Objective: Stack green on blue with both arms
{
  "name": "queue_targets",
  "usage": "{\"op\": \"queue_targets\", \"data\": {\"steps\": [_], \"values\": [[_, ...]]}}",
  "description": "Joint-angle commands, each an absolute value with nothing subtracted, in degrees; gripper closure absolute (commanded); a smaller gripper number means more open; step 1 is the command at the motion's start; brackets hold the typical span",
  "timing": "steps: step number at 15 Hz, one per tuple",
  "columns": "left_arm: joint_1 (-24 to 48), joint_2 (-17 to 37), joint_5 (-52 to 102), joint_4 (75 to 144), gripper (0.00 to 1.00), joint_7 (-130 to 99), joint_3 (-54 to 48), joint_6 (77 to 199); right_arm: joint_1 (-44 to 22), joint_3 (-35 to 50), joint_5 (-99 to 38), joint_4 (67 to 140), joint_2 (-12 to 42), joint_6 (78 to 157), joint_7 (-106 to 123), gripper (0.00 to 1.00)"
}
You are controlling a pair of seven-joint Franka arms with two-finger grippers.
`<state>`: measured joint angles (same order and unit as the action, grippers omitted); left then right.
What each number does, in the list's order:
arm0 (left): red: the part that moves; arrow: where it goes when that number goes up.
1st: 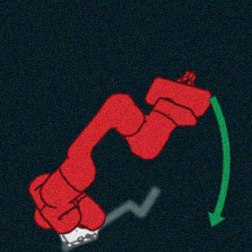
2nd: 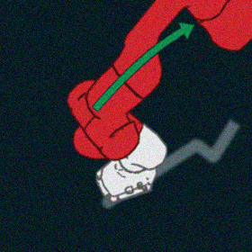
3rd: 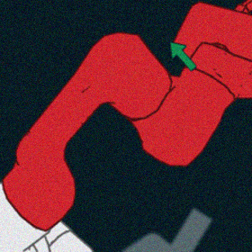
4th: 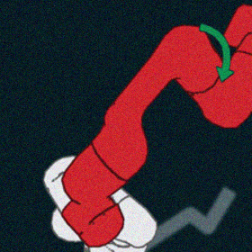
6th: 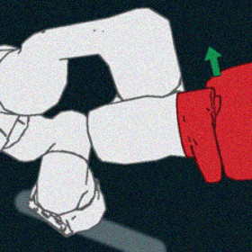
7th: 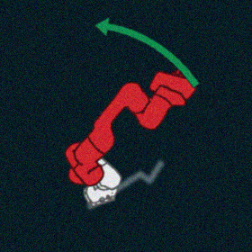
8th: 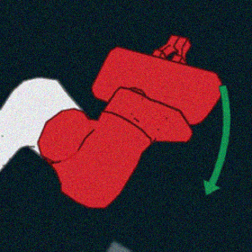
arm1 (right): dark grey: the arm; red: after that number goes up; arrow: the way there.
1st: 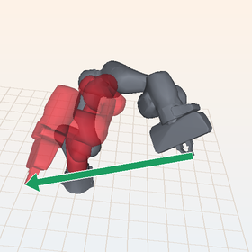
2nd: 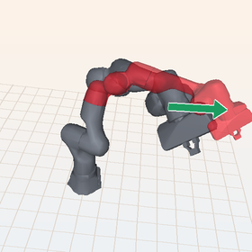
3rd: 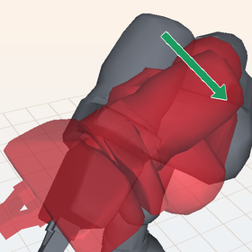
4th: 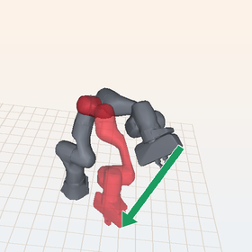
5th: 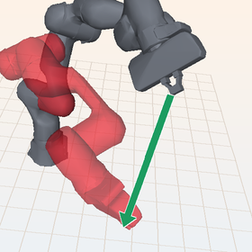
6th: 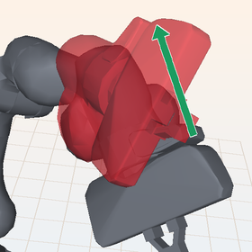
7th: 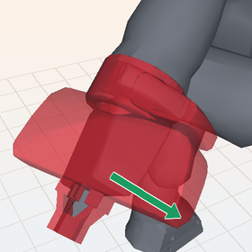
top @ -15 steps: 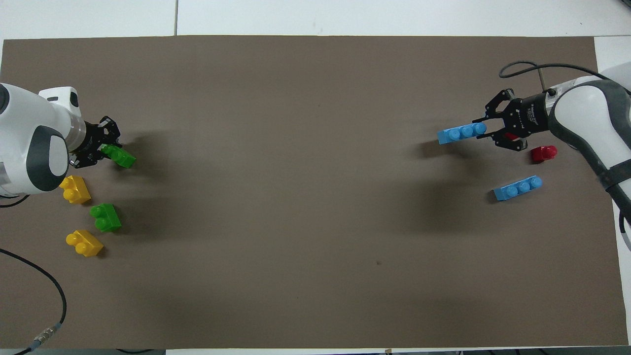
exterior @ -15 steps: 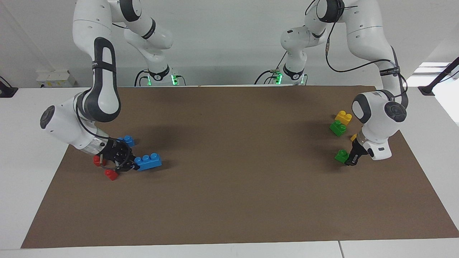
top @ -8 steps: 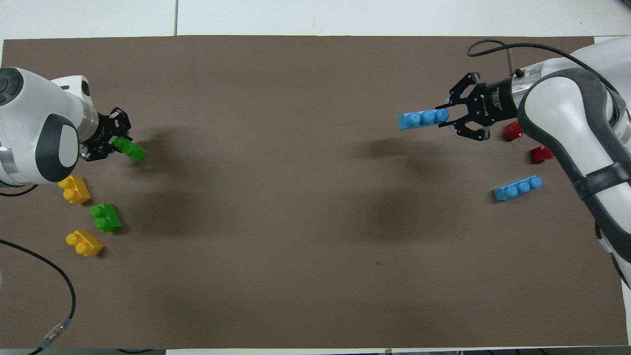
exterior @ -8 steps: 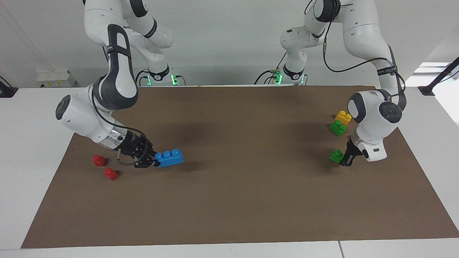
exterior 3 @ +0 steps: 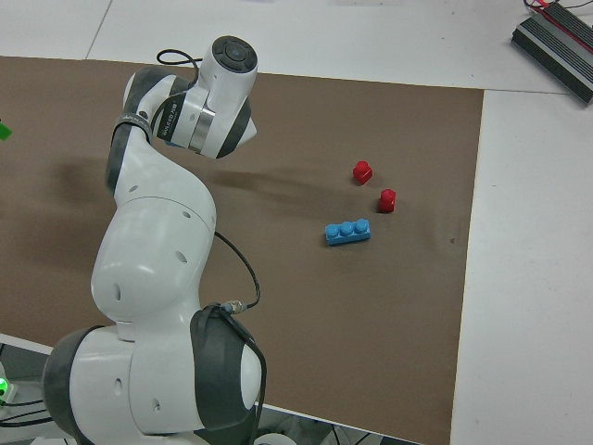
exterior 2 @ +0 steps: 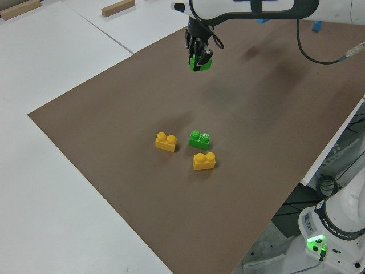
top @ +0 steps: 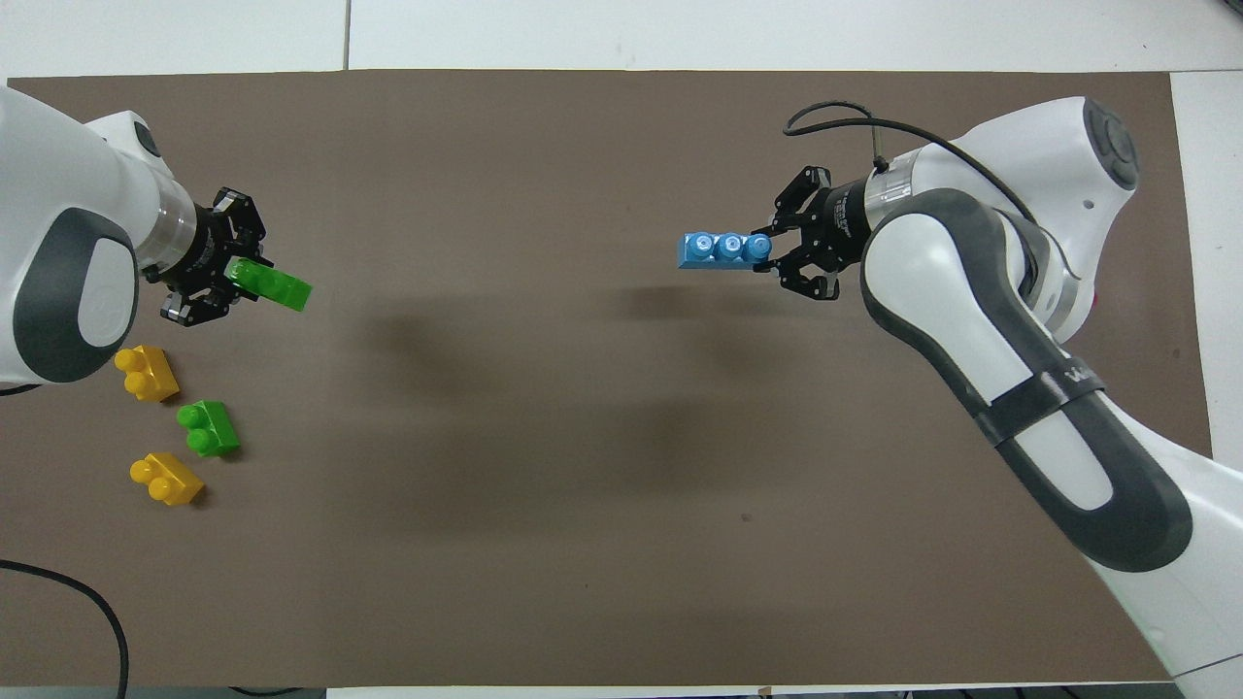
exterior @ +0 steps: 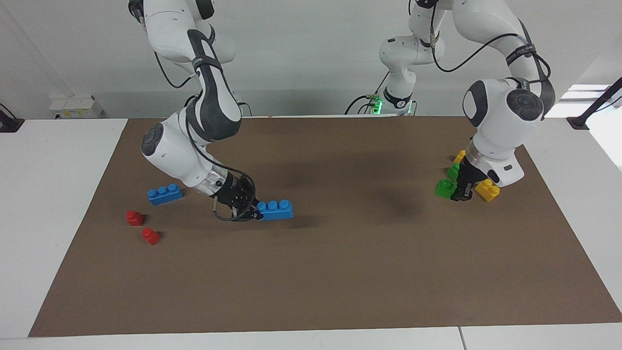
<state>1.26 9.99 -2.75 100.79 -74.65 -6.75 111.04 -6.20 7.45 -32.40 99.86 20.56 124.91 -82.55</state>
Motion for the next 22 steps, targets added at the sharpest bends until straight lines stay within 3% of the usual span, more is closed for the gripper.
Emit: {"op": "queue_targets", "data": {"steps": [1,11,22], "values": [[5.96,7.65,-2.02,101.95,1.00,-88.62,-5.89,110.13,-9.30,7.30,-32.52,108.26,16.88,129.71,-83.23,1.00],[21.26,5.80,-2.02,106.52,1.00,-119.34,-5.98,117.33,-17.83,7.30,-32.52,117.68,15.29,137.36,-88.40,1.00],[29.70,10.90,-2.55,106.70,1.00,-126.65,-5.80,123.83,-17.23,6.94,-31.64,119.79,15.38,139.83,-91.93,1.00]]}}
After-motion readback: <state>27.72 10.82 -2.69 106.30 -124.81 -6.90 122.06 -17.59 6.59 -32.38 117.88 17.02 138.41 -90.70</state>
